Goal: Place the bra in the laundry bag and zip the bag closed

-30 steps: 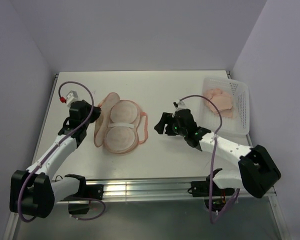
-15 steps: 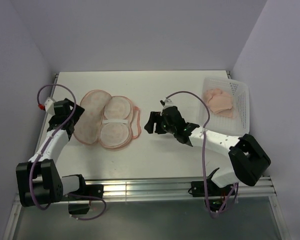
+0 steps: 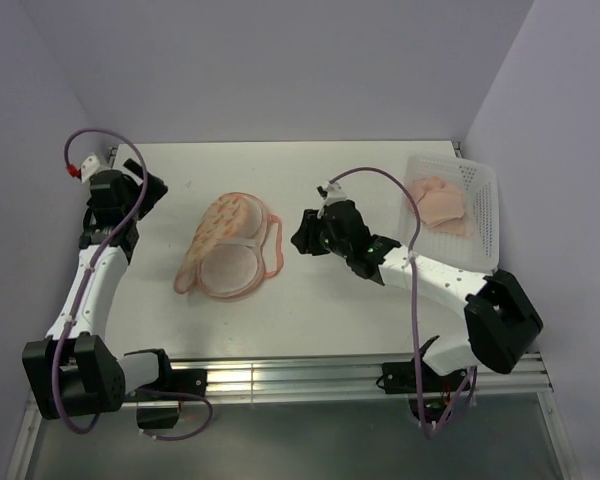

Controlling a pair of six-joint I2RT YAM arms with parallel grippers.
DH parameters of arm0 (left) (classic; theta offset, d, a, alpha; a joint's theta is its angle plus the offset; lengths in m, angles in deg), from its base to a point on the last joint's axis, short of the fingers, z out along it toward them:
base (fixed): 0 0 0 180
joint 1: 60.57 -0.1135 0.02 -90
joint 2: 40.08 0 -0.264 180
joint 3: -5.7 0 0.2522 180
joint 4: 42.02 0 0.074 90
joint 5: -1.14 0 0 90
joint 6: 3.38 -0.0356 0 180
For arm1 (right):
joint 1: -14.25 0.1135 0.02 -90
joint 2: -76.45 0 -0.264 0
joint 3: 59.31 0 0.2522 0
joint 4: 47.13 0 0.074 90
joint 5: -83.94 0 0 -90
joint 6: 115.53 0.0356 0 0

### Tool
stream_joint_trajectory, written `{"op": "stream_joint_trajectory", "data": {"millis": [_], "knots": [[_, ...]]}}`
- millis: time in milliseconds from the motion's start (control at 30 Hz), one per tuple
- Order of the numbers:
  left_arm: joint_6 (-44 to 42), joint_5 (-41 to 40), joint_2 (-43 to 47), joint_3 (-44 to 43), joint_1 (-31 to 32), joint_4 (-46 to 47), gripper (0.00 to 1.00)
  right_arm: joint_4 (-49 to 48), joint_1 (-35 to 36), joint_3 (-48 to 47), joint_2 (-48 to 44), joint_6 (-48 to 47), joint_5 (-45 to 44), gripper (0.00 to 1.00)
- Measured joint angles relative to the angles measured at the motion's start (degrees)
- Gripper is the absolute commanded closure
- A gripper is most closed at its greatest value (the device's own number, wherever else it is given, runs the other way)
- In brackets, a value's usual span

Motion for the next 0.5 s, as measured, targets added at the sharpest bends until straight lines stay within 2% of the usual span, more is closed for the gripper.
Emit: {"op": "stream_joint_trajectory", "data": {"millis": [133,267,367,500], "knots": [[-5.49,4.46,-0.81,-4.96,5.73,-1.70,0.01,1.01,0.57,-6.01,8.98,-0.28,1.95,0.56],[-12.22,12.26,-8.63,-14.32,11.37,-4.24,0.01,0.57,1.75,-11.39,16.87,-0.35,3.74,0.59],[-17.22,11.47,-15.41,-17.20,19.76,-6.43,0.01,0.07,2.14,-10.36,17.09,0.35,3.93,0.59],[-18.73,7.61,-20.98,-14.78,30.91,-10.01,0.02,-2.25,2.12,-6.19,15.72,2.08,2.23,0.66]]}}
